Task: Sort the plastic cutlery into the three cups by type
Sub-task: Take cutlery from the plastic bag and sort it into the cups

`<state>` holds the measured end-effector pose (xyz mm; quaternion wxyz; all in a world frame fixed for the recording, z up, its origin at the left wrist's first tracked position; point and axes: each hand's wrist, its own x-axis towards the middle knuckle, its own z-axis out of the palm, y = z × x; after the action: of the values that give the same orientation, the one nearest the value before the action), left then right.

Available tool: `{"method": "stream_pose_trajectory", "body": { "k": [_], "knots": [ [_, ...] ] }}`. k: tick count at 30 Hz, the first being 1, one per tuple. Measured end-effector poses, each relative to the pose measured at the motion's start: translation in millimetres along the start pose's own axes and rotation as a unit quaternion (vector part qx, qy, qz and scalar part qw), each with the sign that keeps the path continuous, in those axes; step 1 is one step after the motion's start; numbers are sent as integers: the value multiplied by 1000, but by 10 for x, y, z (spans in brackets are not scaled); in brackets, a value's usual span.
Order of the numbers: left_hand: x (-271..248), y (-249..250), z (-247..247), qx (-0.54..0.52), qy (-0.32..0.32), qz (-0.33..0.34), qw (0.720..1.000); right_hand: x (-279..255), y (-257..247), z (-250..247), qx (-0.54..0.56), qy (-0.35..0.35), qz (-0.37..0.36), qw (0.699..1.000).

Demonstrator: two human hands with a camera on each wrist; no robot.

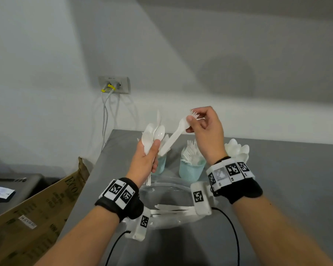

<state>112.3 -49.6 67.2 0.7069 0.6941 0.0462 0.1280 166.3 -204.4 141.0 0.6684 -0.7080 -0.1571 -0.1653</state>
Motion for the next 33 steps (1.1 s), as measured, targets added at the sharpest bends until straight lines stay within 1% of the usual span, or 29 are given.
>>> {"method": "stream_pose_trajectory", "body": {
  "k": [2, 5, 7, 9, 10, 13, 15, 17, 18, 19, 20, 21, 23, 24, 25, 26, 28, 31, 33],
  "knots": [
    [10, -20, 62, -14, -3, -11, 1000, 41, -26, -175, -23, 35, -14, 999],
    [16, -55, 161, -28, -12, -24, 999, 79, 43, -389, -97, 87, -44, 990],
    [7, -76, 219, -29, -16, -24, 999, 81, 143, -465, -148, 86, -63, 983],
    [-5, -91, 271, -26, -16, -22, 999, 58, 285, -490, -211, 57, -59, 974],
    [-7, -102, 291, -18, -16, -20, 1000, 35, 375, -489, -236, 37, -45, 970],
    [-30, -121, 333, 0, -20, -12, 1000, -74, 640, -494, -308, -33, 25, 950],
    [-48, -138, 346, 7, -30, -2, 1000, -156, 784, -523, -364, -78, 59, 926],
    [-57, -164, 353, 30, -37, 7, 999, -210, 841, -542, -434, -108, 78, 891],
    [-54, -187, 349, 44, -39, 12, 998, -217, 830, -538, -465, -115, 85, 874],
    [-46, -213, 342, 57, -39, 19, 997, -209, 790, -523, -478, -112, 81, 867],
    [-43, -239, 337, 71, -41, 25, 996, -190, 728, -498, -468, -99, 67, 876],
    [-38, -263, 334, 84, -44, 32, 995, -168, 637, -466, -427, -78, 45, 900],
    [-49, -286, 329, 110, -50, 56, 991, -124, 451, -385, -258, -50, 10, 965],
    [-57, -289, 330, 123, -52, 66, 989, -111, 350, -332, -170, -48, 2, 984],
    [-64, -289, 331, 133, -52, 75, 987, -109, 266, -288, -109, -54, -2, 993],
    [-68, -288, 335, 139, -52, 82, 986, -113, 206, -252, -89, -64, -7, 994],
    [-65, -295, 339, 148, -52, 94, 983, -122, 175, -206, -108, -85, -6, 991],
    [-50, -289, 342, 149, -57, 99, 982, -158, 279, -167, -112, -107, 10, 988],
    [-54, -255, 352, 142, -64, 103, 982, -194, 346, -134, -141, -140, 6, 980]
  ]
}}
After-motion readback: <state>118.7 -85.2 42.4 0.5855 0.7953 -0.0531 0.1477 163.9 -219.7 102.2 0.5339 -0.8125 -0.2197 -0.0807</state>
